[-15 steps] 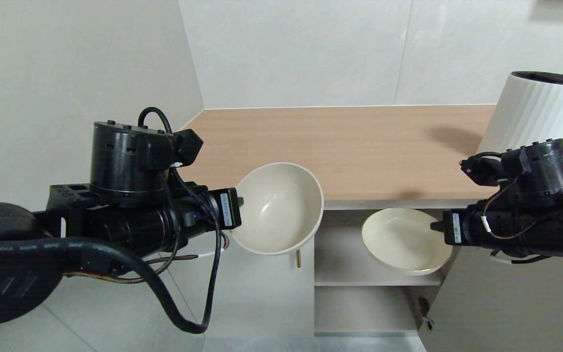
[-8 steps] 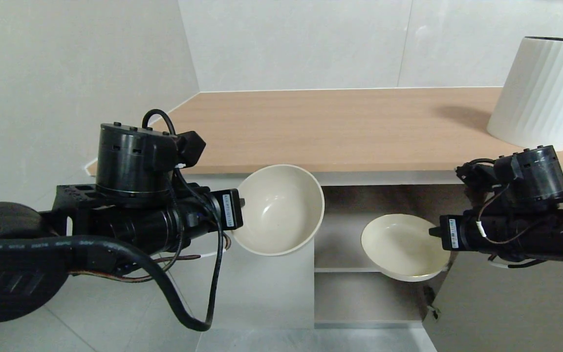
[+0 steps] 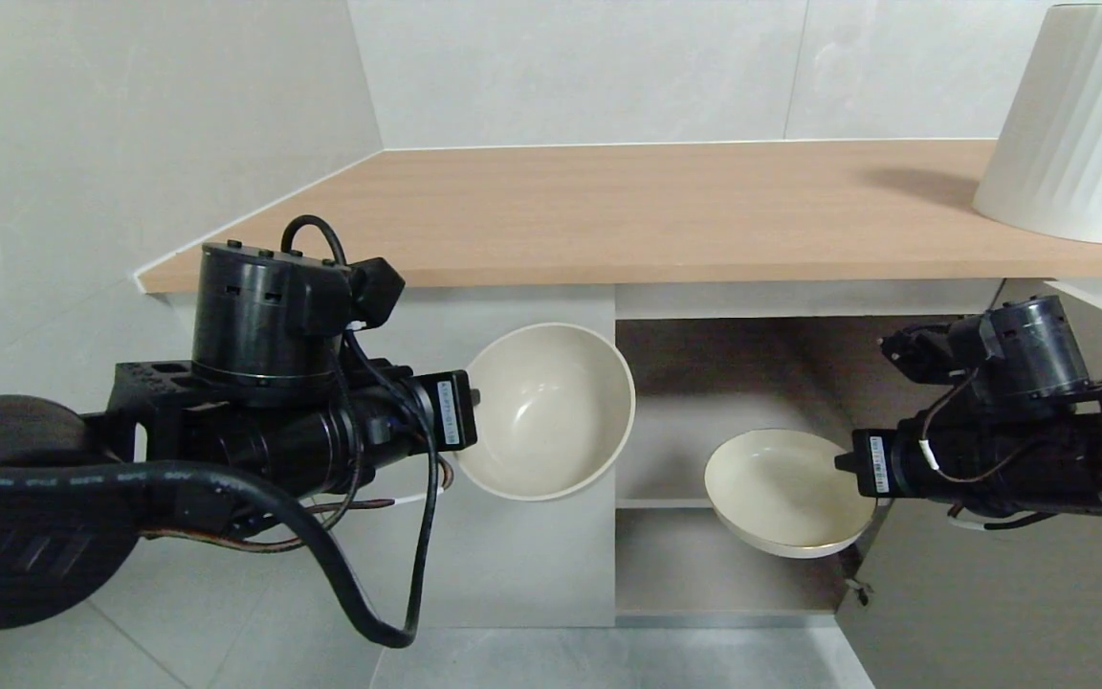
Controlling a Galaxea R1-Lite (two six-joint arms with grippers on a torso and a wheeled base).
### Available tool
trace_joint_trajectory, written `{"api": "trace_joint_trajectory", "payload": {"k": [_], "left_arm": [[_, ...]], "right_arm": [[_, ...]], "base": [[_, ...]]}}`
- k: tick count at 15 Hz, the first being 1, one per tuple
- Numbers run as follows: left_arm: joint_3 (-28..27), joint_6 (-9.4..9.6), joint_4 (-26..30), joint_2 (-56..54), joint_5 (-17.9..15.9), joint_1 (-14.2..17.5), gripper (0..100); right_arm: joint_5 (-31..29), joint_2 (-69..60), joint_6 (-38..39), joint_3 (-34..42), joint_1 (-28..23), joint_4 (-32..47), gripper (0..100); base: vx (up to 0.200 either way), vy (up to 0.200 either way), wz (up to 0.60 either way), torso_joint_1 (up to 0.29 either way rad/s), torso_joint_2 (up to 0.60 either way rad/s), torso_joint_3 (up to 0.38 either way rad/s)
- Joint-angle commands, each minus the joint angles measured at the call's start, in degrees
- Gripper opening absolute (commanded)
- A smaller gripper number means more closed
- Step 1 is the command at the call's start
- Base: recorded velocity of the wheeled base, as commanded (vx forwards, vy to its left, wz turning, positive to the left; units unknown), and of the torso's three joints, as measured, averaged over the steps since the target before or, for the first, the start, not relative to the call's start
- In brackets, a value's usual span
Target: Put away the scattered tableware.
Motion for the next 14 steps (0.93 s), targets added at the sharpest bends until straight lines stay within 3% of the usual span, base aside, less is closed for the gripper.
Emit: {"api": "trace_joint_trajectory", "payload": {"k": [1,6,14], "left_arm": [[-0.08,-0.04,-0.04,0.09,0.01,0.0,0],[-0.08,-0.04,-0.04,0.09,0.01,0.0,0],[-0.08,-0.04,-0.04,0.09,0.01,0.0,0]], "right_arm": [[0.0,0.49,-0.01,0.0,0.02,-0.01,0],[0.0,4.8,-0.01,-0.26,0.55,-0.36,0],[-3.42,27.73,5.53,-2.98,0.72,-16.45,0]], "base": [[0.0,0.0,0.0,0.0,0.0,0.0],[0.0,0.0,0.0,0.0,0.0,0.0],[0.0,0.0,0.0,0.0,0.0,0.0]]}}
